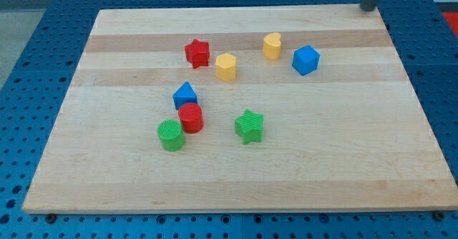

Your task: Point your arm above the red star

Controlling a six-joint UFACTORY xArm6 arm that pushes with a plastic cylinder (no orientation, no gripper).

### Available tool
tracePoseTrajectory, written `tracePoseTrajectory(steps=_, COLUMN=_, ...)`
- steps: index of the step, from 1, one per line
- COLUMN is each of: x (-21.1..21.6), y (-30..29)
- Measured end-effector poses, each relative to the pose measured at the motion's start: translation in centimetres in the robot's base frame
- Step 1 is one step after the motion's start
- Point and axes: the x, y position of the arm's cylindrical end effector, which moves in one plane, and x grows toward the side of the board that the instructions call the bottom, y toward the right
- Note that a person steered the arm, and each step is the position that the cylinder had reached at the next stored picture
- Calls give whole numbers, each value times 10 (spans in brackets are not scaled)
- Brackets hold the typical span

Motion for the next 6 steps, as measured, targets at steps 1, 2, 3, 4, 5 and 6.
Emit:
tracePoseTrajectory(steps=1, x=15, y=-54)
tracePoseTrajectory(steps=2, x=21, y=-112)
tracePoseTrajectory(steps=3, x=22, y=-175)
tracePoseTrajectory(steps=4, x=35, y=-234)
tracePoseTrajectory(steps=5, x=55, y=-281)
tracePoseTrajectory(steps=6, x=70, y=-319)
